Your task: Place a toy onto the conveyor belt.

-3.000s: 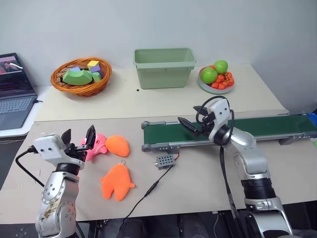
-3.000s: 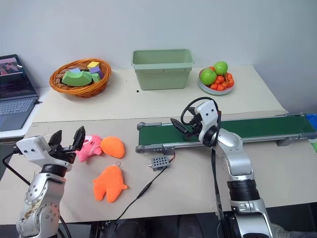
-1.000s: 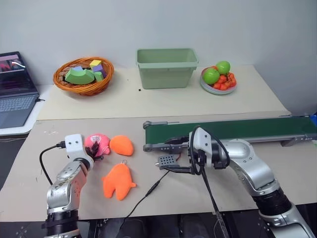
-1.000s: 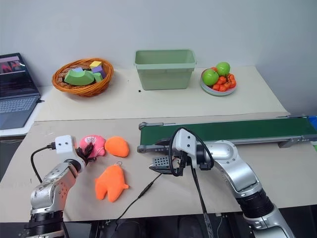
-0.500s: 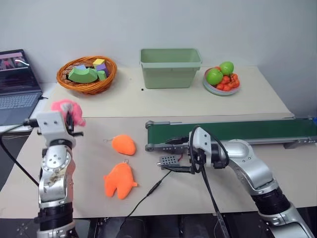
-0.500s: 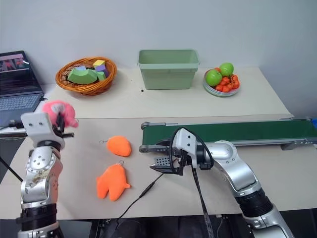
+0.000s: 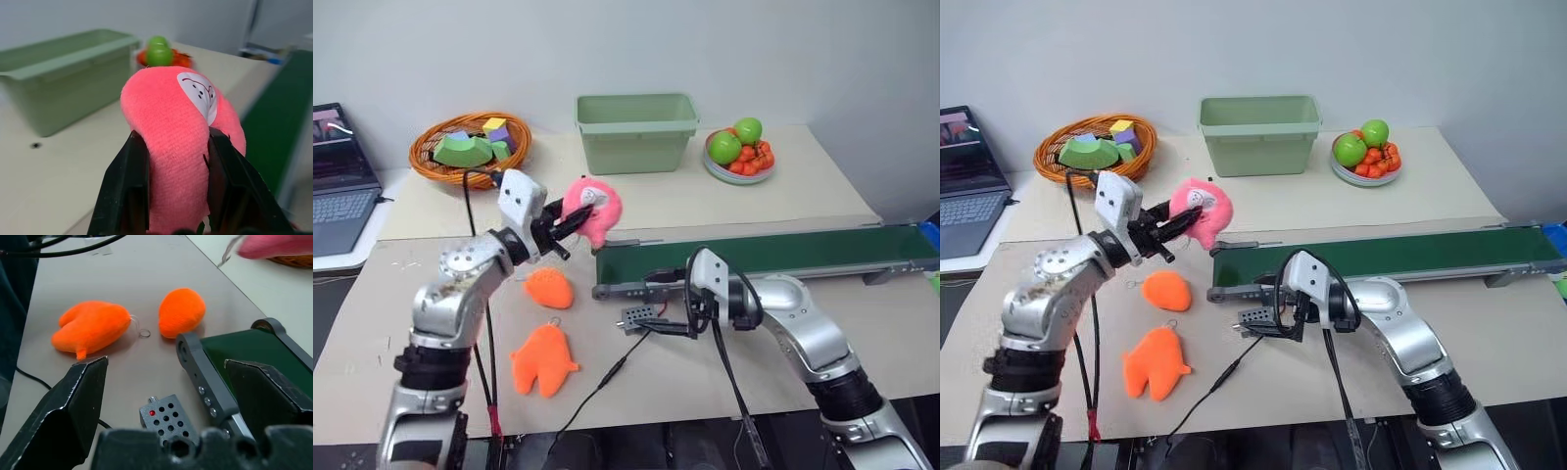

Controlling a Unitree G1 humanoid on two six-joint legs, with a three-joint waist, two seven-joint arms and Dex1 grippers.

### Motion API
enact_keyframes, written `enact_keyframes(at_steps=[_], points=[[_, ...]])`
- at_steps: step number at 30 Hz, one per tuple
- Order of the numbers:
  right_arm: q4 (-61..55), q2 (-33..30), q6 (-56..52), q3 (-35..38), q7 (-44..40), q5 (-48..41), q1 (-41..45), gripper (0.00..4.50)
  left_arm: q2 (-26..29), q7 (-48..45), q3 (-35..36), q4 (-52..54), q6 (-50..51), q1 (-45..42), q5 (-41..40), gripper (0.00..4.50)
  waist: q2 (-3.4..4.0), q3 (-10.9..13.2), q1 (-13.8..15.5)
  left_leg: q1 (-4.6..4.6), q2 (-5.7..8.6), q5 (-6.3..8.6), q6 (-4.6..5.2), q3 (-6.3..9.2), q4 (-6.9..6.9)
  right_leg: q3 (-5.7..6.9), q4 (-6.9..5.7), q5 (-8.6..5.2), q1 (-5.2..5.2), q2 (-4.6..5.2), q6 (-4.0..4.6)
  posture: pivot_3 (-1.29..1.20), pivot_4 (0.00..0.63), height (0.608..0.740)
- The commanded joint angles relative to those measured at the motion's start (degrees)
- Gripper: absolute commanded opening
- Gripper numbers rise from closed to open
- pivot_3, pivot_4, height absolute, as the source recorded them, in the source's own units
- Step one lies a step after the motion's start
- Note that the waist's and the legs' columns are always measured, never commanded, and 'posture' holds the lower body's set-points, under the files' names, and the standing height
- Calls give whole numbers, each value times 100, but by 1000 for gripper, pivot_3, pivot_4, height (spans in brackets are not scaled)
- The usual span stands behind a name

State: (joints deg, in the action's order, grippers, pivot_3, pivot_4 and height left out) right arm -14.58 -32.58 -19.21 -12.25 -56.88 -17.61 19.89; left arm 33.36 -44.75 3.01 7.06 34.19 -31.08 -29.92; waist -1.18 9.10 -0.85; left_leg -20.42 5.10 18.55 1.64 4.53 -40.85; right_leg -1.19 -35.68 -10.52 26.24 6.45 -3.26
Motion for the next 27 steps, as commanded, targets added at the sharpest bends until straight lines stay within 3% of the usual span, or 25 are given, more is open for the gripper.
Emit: enact_keyframes(at_steps=[1,6,19,22,27], points=[[-387,-160,-35,427,206,-76,-133,4500,249,-970,-126,-466,344,-363,-366,1428,0,0,5,0,0,0,0,1,0,2,2,0,-1,-1,0,0,150,728],[-551,-403,-115,956,493,-109,-440,4500,331,-1503,-734,-1366,-65,-814,338,1428,-1,1,47,-2,3,0,0,3,-2,7,5,0,-3,1,0,0,150,728],[-899,-455,-318,1057,701,-246,-678,4500,-67,-1962,-1355,-2183,-864,-1078,1203,1428,-2,1,24,-5,0,1,2,0,-6,5,3,0,-2,2,1,0,150,728],[-898,-473,-322,1060,711,-274,-676,4500,-154,-1895,-1323,-2310,-1012,-1112,1338,2187,-2,1,21,-5,0,1,2,0,-6,5,1,0,-2,2,1,0,150,728],[-913,-478,-345,1053,714,-299,-674,4500,-259,-1813,-1264,-2403,-1156,-1131,1455,3973,-2,1,23,-5,0,1,3,0,-7,5,1,0,-2,2,1,0,150,728]])
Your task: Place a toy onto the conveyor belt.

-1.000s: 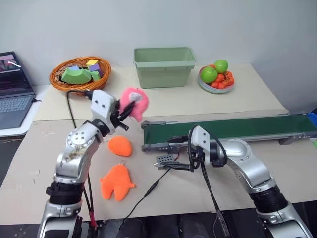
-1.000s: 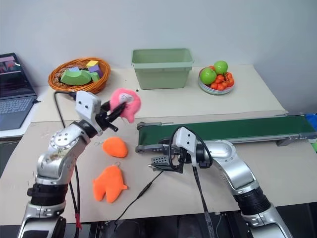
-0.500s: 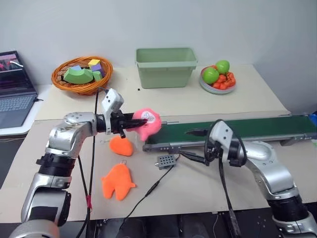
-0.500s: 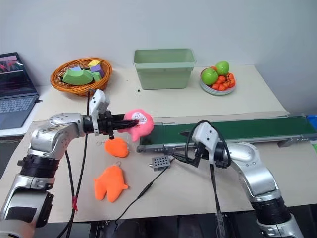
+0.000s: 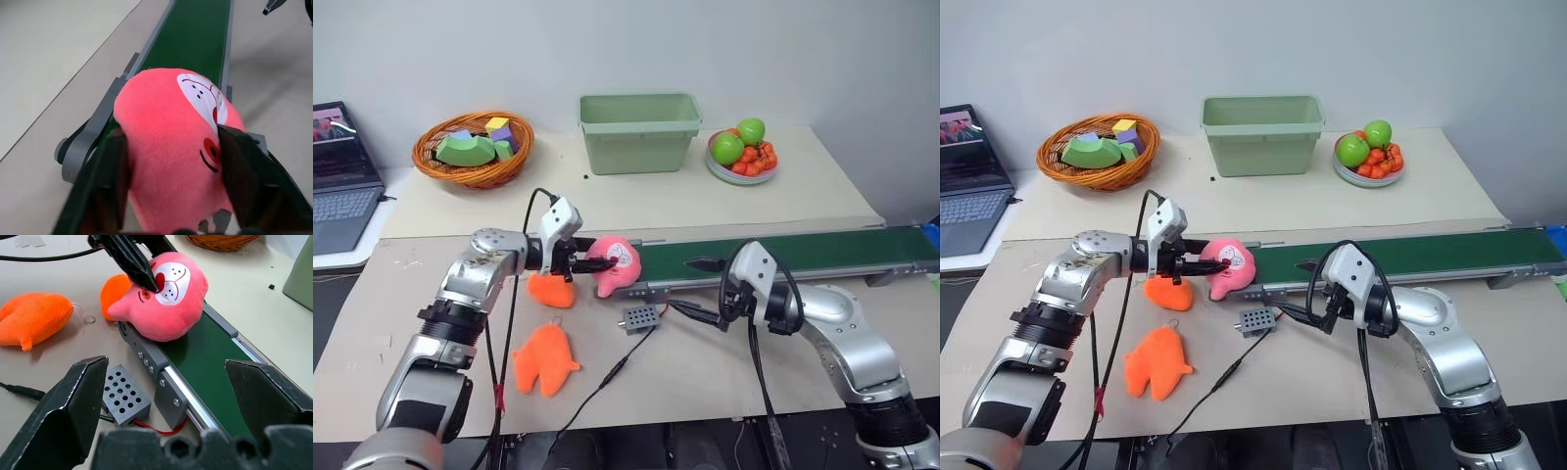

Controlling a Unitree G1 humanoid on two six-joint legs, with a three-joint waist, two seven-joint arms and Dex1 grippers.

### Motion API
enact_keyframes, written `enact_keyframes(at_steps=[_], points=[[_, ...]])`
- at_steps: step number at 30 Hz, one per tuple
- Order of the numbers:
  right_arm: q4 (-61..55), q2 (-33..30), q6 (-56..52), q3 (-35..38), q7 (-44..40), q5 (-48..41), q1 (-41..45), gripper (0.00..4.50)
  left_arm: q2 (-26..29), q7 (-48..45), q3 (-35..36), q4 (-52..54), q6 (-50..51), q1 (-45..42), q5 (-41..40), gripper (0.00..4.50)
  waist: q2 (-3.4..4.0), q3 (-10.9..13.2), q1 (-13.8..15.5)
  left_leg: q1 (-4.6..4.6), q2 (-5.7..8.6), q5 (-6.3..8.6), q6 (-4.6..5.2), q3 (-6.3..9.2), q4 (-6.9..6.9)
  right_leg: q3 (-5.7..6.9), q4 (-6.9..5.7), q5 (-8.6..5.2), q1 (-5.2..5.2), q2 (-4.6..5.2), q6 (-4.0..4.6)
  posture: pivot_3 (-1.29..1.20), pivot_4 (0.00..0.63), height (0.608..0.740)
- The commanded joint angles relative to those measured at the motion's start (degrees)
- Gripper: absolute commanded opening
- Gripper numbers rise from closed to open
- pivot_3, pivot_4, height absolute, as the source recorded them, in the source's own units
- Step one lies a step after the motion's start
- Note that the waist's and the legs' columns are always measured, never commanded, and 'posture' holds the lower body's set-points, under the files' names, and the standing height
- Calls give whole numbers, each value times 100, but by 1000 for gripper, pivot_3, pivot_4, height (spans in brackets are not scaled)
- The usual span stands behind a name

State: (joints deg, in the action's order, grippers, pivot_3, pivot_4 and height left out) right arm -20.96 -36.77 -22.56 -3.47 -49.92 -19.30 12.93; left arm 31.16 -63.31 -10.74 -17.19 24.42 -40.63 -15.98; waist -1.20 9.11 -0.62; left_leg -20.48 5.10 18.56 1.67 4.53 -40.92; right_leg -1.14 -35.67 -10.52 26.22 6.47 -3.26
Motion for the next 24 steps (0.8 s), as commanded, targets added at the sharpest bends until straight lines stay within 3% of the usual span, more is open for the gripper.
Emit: enact_keyframes(at_steps=[1,24], points=[[-276,-58,-16,173,13,-134,23,4500,-48,33,117,50,-173,-169,57,4311,0,0,-2,0,0,0,0,0,0,0,0,0,0,0,0,0,150,728],[-111,-54,-8,162,-136,-146,121,4500,4,34,596,975,169,18,-350,4435,0,0,-3,0,0,0,0,0,-3,0,-6,0,0,0,0,0,150,728]])
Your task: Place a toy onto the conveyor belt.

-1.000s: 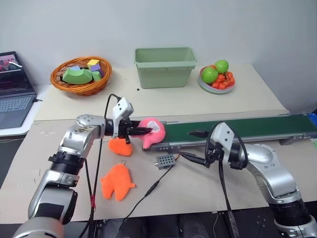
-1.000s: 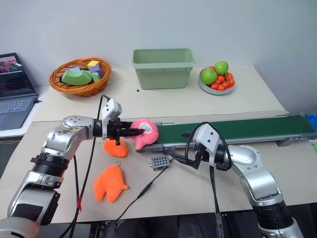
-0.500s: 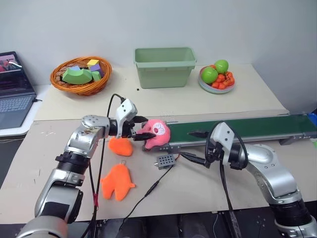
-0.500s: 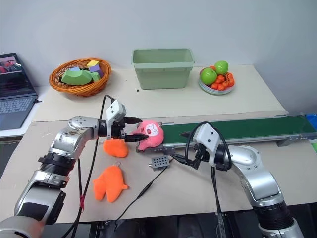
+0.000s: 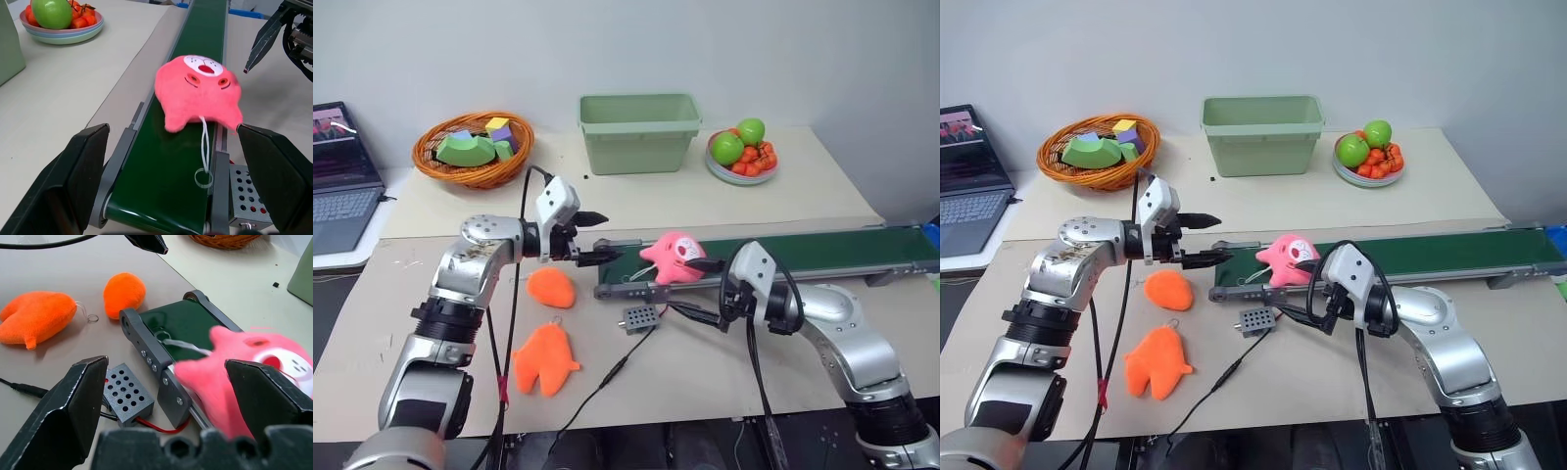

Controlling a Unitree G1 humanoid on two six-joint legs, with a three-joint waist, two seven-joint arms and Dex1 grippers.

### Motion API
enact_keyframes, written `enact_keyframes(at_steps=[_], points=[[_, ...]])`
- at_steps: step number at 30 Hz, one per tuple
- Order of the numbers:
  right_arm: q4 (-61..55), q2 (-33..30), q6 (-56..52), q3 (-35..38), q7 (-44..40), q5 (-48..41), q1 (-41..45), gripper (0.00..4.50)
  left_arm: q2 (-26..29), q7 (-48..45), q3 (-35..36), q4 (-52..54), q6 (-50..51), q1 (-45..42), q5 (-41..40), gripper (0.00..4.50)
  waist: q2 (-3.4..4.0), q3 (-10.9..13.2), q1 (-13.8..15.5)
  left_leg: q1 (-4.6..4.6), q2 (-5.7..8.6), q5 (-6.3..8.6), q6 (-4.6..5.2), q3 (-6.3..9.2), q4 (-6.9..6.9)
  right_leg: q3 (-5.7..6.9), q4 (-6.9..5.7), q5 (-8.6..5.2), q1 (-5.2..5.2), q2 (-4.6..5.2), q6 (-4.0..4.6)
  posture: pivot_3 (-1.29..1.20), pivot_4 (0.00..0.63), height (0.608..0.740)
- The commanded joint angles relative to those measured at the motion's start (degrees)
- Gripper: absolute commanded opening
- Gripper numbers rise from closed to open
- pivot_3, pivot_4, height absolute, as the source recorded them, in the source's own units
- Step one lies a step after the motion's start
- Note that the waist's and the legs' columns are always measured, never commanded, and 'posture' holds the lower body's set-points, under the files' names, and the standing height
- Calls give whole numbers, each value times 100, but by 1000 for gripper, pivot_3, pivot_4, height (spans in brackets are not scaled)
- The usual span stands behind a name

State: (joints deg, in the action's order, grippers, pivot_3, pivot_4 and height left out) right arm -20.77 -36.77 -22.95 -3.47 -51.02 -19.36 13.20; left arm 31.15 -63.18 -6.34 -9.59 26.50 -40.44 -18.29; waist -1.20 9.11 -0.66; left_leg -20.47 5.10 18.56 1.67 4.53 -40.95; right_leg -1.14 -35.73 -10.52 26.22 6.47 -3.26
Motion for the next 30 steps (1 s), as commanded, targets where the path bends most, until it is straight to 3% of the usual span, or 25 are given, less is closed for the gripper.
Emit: enact_keyframes(at_steps=[1,12,30], points=[[-128,-57,29,164,-34,-139,97,4500,-15,33,174,203,-64,6,-130,4435,0,0,2,0,0,0,0,0,0,0,0,0,0,0,0,0,150,728],[5,-101,12,154,-165,-136,262,4500,-216,136,366,197,-633,543,-197,4435,0,0,-2,1,-1,0,0,0,0,0,1,0,0,0,0,0,150,728],[173,-124,53,97,-283,-207,303,4500,-179,749,677,1800,33,1534,-834,4435,0,0,-1,3,0,0,0,0,0,-2,1,0,-1,2,0,0,150,728]])
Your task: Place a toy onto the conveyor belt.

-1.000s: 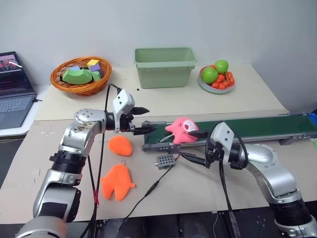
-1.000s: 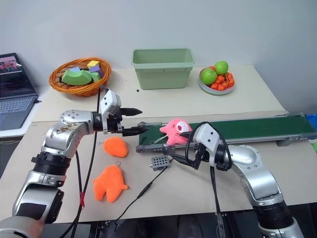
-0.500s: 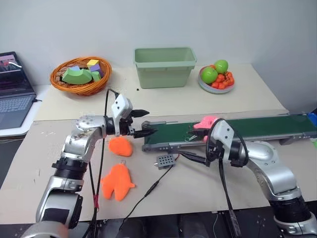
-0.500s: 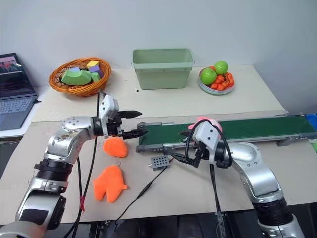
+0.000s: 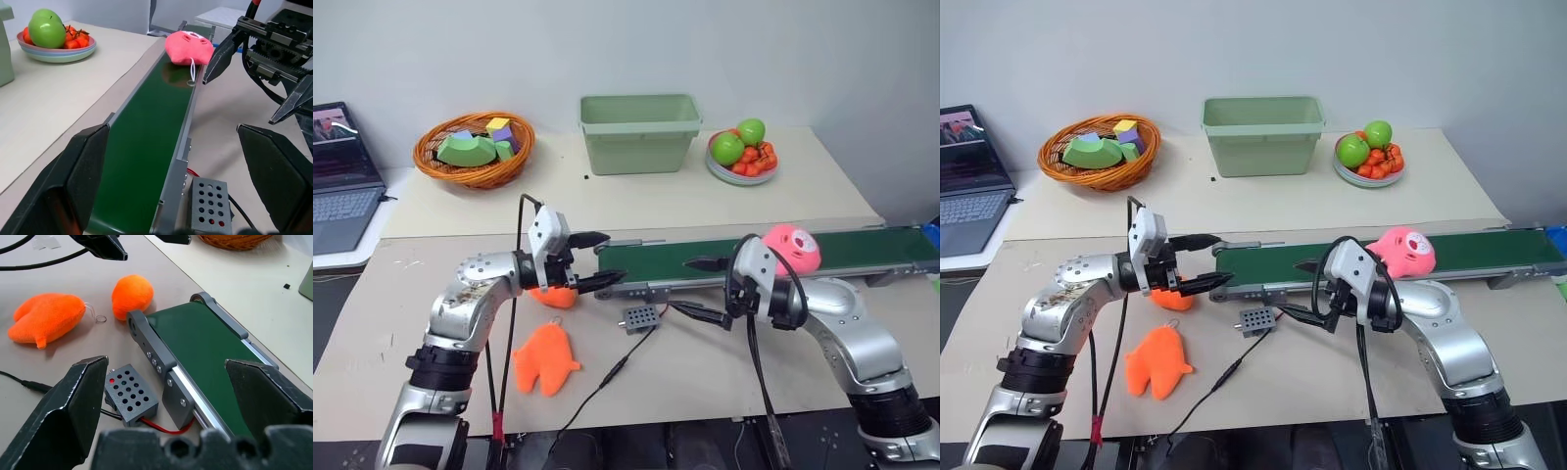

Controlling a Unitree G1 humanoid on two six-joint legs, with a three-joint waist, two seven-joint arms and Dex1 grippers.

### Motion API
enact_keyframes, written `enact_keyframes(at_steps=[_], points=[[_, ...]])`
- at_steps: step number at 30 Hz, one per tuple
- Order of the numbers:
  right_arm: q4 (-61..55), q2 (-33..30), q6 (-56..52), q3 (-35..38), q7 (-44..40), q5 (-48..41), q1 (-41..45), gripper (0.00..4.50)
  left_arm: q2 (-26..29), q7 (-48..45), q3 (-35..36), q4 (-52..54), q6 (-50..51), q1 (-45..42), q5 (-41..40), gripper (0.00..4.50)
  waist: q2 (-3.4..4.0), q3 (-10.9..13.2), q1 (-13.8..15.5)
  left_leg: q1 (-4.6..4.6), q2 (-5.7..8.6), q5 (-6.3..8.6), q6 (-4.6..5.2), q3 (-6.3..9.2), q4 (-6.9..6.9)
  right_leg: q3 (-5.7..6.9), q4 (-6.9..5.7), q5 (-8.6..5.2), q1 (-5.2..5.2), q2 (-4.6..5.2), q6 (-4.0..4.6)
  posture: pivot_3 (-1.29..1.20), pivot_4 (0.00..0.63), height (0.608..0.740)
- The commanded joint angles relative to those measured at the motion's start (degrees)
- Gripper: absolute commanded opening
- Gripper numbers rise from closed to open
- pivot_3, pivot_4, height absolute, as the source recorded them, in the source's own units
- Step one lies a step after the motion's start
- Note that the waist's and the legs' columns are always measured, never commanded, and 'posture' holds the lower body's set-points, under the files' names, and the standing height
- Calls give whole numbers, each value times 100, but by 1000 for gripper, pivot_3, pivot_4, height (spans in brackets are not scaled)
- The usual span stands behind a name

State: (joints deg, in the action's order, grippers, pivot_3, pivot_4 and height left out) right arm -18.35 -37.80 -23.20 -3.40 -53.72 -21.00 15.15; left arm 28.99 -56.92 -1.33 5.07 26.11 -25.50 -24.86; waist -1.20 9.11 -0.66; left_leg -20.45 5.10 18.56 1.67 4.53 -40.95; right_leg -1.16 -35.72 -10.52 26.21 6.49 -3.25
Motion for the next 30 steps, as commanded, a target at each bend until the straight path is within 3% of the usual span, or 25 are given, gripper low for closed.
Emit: enact_keyframes(at_steps=[1,30], points=[[-42,-13,85,84,-17,-42,132,4500,31,162,217,383,135,64,-232,4435,0,0,0,0,0,0,0,0,0,0,0,0,0,0,0,0,150,728],[-53,-36,71,83,-12,-33,85,4500,143,149,148,313,119,42,-261,4435,0,0,3,0,0,0,0,0,0,0,2,0,-1,1,0,0,150,728]])
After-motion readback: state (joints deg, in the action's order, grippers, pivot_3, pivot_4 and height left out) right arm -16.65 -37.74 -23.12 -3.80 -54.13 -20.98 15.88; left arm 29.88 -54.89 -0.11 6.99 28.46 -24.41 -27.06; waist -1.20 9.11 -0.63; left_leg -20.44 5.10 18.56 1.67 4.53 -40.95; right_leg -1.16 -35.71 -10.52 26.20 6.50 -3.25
